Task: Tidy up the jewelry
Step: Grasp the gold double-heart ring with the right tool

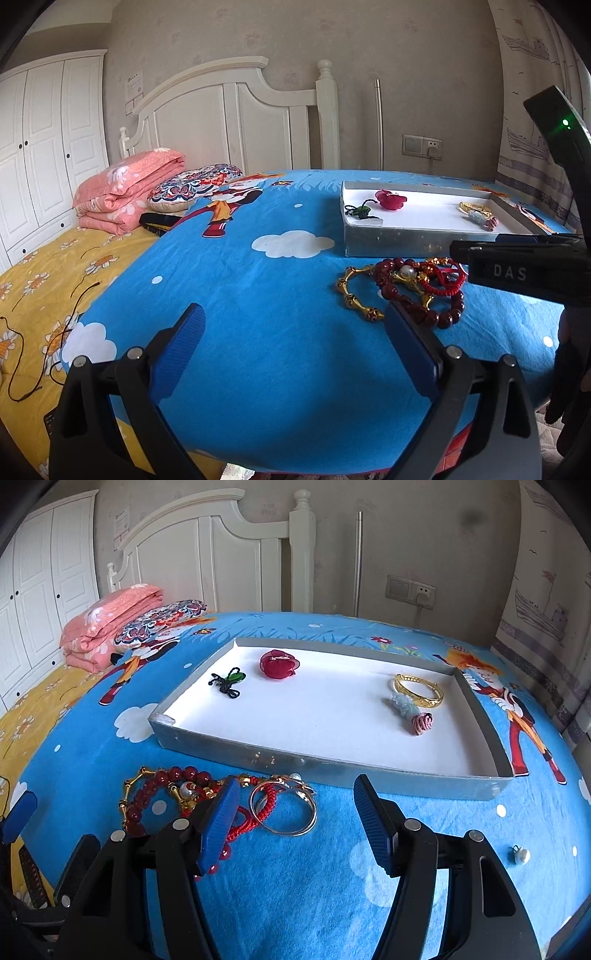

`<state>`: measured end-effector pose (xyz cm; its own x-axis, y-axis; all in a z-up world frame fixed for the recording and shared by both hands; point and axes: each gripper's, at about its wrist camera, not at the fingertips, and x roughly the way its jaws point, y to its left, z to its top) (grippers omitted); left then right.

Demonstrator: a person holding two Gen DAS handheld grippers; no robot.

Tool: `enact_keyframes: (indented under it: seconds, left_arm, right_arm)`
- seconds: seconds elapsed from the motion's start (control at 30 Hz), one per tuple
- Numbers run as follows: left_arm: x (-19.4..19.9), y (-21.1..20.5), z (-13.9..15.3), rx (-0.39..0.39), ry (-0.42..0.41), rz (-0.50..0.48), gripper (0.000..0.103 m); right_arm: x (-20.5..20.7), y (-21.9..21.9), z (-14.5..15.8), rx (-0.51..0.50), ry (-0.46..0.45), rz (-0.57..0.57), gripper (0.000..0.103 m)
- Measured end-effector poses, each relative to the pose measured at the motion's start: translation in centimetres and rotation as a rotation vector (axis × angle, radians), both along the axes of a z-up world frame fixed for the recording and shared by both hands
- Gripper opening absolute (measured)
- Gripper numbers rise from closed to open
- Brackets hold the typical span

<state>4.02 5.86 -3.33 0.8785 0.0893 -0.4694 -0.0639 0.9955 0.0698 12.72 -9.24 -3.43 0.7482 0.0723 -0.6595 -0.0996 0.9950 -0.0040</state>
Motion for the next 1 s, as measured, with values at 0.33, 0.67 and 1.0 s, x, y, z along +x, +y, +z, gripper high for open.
enact_keyframes:
  seconds: [0.33,0.67,1.0]
  left_arm:
    - [-0.1,0.2,-0.2,-0.003,0.002,-0.001,0.095]
    - [0.6,-2.3,-0.1,0.020,0.029,-0.087,0.095]
    - [2.7,-7.2,0.8,0.039,0.047,-0.241,0.092]
  right_arm:
    - [-0.4,-0.5,-0.7,-0.032,0.003,-0.006,0.037]
    - [-3.6,-5.0,0.0,-0.013,-0.102,-0.039,0.037]
    - [-5.6,-7.0,0.1,-0.021,-0.161,-0.056,0.037]
